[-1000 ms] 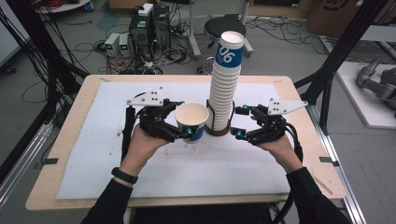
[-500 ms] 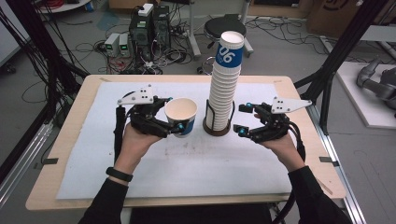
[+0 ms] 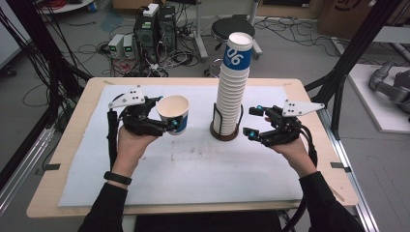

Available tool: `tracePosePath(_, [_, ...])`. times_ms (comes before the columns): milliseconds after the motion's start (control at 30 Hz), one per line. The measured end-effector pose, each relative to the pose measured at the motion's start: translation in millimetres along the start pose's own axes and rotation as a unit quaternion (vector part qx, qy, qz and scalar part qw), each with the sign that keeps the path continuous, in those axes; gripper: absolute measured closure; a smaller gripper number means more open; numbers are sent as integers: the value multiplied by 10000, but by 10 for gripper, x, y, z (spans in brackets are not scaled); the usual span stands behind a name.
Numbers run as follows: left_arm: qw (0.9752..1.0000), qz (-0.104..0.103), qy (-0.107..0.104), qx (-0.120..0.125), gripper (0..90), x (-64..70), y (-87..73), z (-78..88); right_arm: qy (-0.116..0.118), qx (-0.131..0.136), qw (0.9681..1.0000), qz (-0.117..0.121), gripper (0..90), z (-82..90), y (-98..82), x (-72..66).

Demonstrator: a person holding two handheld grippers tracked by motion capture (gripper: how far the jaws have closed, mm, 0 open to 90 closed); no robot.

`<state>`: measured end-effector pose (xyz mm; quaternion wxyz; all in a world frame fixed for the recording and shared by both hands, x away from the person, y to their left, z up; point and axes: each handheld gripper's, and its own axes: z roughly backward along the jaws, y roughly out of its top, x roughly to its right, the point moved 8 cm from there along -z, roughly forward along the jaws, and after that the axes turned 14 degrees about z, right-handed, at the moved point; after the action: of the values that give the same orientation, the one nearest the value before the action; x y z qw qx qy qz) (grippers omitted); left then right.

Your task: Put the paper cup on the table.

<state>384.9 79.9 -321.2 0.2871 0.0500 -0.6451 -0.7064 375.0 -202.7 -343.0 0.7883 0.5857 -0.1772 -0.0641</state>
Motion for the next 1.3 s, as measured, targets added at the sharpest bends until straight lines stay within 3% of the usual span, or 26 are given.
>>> tracePosePath(433, [9981, 116, 589, 157, 210, -302, -75, 162, -36, 12, 10000, 6, 209, 11, -6, 17])
tracePosePath(633, [9956, 208, 899, 182, 210, -476, -184, 189, -58, -7, 10000, -10, 209, 18, -17, 29])
tracePosePath(900, [9924, 224, 1191, 205, 211, -643, -339, 154, -95, -34, 9999, -30, 209, 24, -34, 40])
tracePosePath(1067, [9906, 370, 1273, 324, 211, -761, -440, 147, -151, -79, 9999, 27, 208, 30, -42, 41])
tracePosePath(1167, [9896, 378, 1367, 258, 210, -827, -493, 143, -188, -96, 9997, 78, 209, 33, -48, 40])
tracePosePath(1300, [9868, 391, 1540, 303, 210, -928, -566, 145, -276, -96, 9995, 123, 209, 41, -66, 52])
